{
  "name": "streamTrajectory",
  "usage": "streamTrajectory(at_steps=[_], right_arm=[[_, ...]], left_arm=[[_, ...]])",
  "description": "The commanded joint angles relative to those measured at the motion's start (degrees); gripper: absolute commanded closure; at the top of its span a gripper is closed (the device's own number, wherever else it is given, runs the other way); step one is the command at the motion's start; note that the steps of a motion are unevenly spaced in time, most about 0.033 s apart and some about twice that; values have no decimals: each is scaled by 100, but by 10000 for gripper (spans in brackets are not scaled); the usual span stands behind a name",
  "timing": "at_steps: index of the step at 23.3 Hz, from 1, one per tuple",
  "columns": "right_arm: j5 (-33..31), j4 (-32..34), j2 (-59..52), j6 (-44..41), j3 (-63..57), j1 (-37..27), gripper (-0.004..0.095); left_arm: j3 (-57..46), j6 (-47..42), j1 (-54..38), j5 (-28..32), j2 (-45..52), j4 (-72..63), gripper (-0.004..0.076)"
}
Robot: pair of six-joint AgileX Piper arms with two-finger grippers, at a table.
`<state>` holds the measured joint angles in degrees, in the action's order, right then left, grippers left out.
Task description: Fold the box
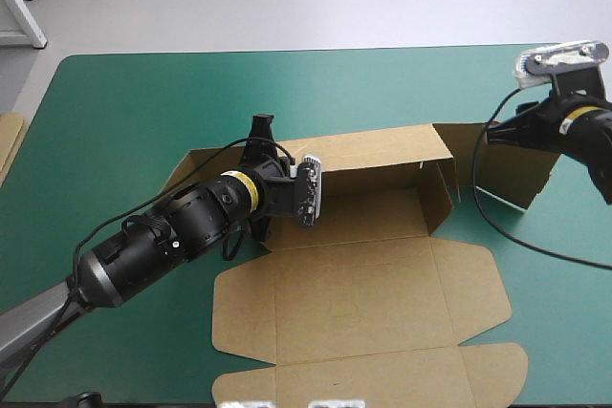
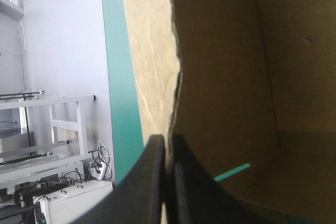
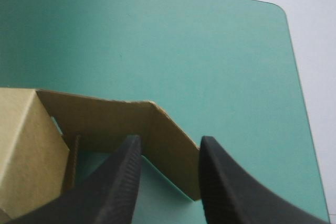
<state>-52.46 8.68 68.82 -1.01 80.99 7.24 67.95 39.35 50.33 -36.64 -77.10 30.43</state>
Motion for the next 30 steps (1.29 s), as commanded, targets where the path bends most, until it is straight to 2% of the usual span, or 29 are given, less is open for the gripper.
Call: streamTrajectory(at_steps=[1, 5, 7, 10, 12, 15, 23, 30], right_arm=[[178, -560, 429, 341, 792, -290, 565], [-151, -2407, 1513, 1341, 1853, -1395, 628], [-371, -3210, 2105, 1795, 2275, -1886, 692], [-848, -4125, 3003, 2245, 2792, -2262, 851], [-1004, -4387, 3305, 2403, 2924, -2290, 924], [-1094, -4692, 3536, 2619, 2993, -2290, 925], [-1332, -4674, 3698, 2709, 2940, -2290, 925], [-1516, -4592, 3686, 2984, 2629, -1999, 925]], left_arm=[[63, -464, 72, 107, 179, 200, 734], [63, -547, 72, 280, 179, 364, 734], [63, -547, 72, 280, 179, 369, 734], [63, -547, 72, 280, 179, 393, 734], [63, -547, 72, 280, 179, 393, 734], [63, -547, 72, 280, 179, 393, 734], [63, -624, 72, 279, 179, 457, 734], [63, -624, 72, 358, 155, 622, 734]])
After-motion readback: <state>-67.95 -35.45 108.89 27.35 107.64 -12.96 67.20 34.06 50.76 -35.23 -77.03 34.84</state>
